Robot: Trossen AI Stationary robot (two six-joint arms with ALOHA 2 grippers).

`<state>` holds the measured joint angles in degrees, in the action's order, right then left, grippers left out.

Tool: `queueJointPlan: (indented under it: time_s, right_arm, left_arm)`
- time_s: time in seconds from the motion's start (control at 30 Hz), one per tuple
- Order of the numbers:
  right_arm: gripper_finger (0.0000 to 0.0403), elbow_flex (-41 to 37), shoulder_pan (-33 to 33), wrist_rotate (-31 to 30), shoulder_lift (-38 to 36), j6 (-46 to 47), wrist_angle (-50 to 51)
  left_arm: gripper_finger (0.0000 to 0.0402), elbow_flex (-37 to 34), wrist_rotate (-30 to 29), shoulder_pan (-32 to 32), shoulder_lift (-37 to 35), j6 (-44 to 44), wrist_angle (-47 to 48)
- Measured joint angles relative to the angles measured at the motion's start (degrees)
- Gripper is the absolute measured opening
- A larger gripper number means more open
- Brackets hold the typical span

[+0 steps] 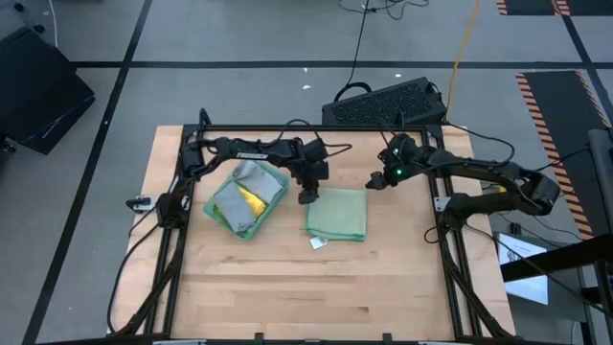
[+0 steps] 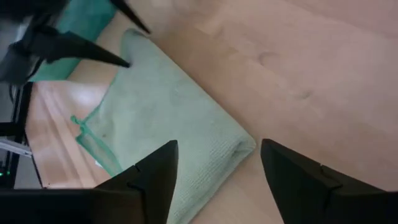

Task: Fold microfiber towels
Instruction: Fold the light green microfiber cloth

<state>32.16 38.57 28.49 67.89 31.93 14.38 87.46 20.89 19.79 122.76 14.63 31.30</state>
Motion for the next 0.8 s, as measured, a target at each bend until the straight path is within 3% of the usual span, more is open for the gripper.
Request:
queueJointPlan:
  time_s: [0.33,0.5,0.67,0.8]
  right_arm:
    - [0.0278,0.0,0.0,-0.09,9.62,2.66,-0.41]
    - [0.0281,0.07,-0.7,1.35,13.63,2.78,-6.45]
    - [0.0265,0.12,-2.07,3.26,16.39,4.03,-11.46]
    - [0.024,0.15,-4.04,4.59,17.27,2.32,-11.78]
  left_arm:
    - [0.0087,-0.05,0.07,-2.57,-0.04,2.95,1.91]
    - [0.0037,-0.06,-0.09,-4.44,-0.04,1.56,1.98]
    - [0.0011,-0.06,-2.17,-6.77,-0.04,-0.52,1.7]
    - [0.0019,-0.06,-4.26,-8.31,-0.07,-1.97,1.5]
